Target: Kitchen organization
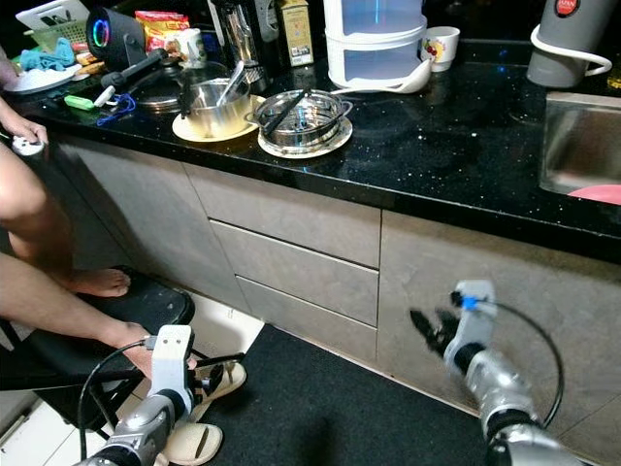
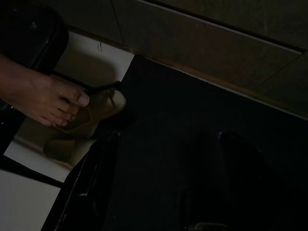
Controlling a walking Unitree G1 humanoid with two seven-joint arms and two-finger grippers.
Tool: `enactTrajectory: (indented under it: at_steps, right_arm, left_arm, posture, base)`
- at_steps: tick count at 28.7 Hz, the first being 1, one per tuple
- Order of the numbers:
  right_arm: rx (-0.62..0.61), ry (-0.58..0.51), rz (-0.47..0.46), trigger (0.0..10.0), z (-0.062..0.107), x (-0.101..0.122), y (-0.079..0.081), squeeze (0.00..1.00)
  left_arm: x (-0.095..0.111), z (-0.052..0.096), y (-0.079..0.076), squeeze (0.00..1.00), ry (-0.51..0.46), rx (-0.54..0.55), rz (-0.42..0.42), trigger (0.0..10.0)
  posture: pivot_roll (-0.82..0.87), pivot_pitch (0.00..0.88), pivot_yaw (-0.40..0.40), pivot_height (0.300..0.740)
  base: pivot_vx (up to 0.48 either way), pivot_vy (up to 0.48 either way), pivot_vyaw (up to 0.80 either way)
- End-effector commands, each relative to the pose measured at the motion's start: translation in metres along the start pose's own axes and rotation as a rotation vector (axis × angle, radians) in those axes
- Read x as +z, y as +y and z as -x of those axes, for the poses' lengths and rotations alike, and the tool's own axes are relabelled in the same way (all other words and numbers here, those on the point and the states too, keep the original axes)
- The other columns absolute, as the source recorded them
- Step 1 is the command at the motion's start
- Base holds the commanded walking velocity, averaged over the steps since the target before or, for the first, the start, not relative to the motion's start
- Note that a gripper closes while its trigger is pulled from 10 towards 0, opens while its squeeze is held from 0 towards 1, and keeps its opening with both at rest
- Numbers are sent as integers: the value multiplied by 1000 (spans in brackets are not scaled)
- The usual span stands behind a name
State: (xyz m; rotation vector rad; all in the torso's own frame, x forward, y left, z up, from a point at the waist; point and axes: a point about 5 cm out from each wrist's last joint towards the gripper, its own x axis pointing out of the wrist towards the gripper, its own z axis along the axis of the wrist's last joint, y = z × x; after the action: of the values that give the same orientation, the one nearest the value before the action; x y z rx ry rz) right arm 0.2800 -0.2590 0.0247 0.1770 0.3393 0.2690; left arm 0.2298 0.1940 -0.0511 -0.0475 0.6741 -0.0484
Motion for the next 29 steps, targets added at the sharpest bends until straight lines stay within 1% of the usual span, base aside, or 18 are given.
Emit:
enactTrajectory:
  at_steps: [1, 3, 4, 7, 10, 12, 15, 16, 19, 21, 22, 23, 24, 25, 26, 27, 28, 29]
  right_arm:
    - [-1, 39, 3, 10000, 1, -11, 5, 0]
    - [-76, 107, 79, 10000, 2, -22, 4, 0]
    - [-86, 123, 93, 10000, 3, -25, 5, 0]
    - [-81, 139, 81, 10000, 3, -31, 9, 0]
    - [-81, 139, 74, 10000, 3, -32, 10, 0]
    - [-79, 138, 67, 10000, 2, -32, 11, 0]
    - [-74, 121, 44, 10000, 1, -31, 12, 0]
    - [-12, 89, 0, 10000, -1, -29, 16, 0]
    - [171, 34, -87, 10000, -1, -22, 24, 0]
    - [171, 34, -87, 10000, -1, -22, 24, 0]
    - [302, -24, -167, 10000, 3, -13, 23, 0]
    - [302, -24, -167, 10000, 3, -13, 23, 0]
    - [382, -72, -224, 10000, 6, -4, 21, 0]
    - [382, -72, -224, 10000, 6, -4, 21, 0]
    - [541, -149, -290, 10000, 15, 11, 18, 0]
    - [541, -149, -290, 10000, 15, 11, 18, 0]
    - [605, -174, -302, 10000, 19, 16, 19, 0]
    - [605, -174, -302, 10000, 19, 16, 19, 0]
  left_arm:
    - [-3, 2, 3, 0, 6, -3, -24, 10000]
    - [0, 1, 0, 0, -8, -23, -55, 10000]
    - [2, 0, -1, 0, -15, -34, -73, 10000]
    - [9, -2, -10, 0, -57, -74, -104, 10000]
    - [11, -3, -14, 0, -72, -80, -95, 10000]
    - [11, -4, -17, 0, -75, -80, -84, 10000]
    - [9, -3, -17, 0, -70, -75, -70, 10000]
    - [4, -1, -12, 0, -60, -64, -51, 10000]
    - [-2, 5, 2, 0, -52, -49, -32, 10000]
    - [-2, 5, 2, 0, -52, -49, -32, 10000]
    - [-3, 7, 9, 0, -50, -43, -32, 10000]
    - [-3, 7, 9, 0, -50, -43, -32, 10000]
    - [-3, 7, 11, 0, -48, -41, -25, 10000]
    - [-3, 7, 11, 0, -48, -41, -25, 10000]
    - [-3, 7, 12, 0, -48, -41, -19, 10000]
    - [-3, 7, 12, 0, -48, -41, -19, 10000]
    - [-2, 7, 11, 0, -49, -43, -18, 10000]
    - [-2, 7, 11, 0, -49, -43, -18, 10000]
  posture:
    - [-47, 21, 47, 740]
    - [-45, 20, 51, 740]
    - [-45, 20, 51, 740]
    - [-40, 22, 51, 740]
    - [-30, 27, 49, 740]
    - [-27, 30, 49, 740]
    - [-24, 32, 49, 740]
    - [-24, 34, 51, 740]
    - [-24, 38, 54, 740]
    - [-24, 38, 54, 740]
    - [-26, 39, 56, 740]
    - [-26, 39, 56, 740]
    - [-28, 41, 57, 740]
    - [-28, 41, 57, 740]
    - [-32, 43, 59, 740]
    - [-32, 43, 59, 740]
    - [-32, 43, 59, 740]
    - [-32, 43, 59, 740]
  base:
    - [0, 0, 0]
    - [0, 0, 0]
    - [0, 0, 0]
    - [0, 0, 0]
    - [0, 0, 0]
    - [261, 0, 0]
    - [289, 0, 0]
    - [315, 0, 0]
    - [319, 0, 0]
    - [337, 0, 0]
    - [337, 0, 0]
    - [337, 0, 0]
    - [349, 0, 0]
    - [349, 0, 0]
    - [368, 0, 0]
    - [368, 0, 0]
    - [379, 0, 0]
    - [379, 0, 0]
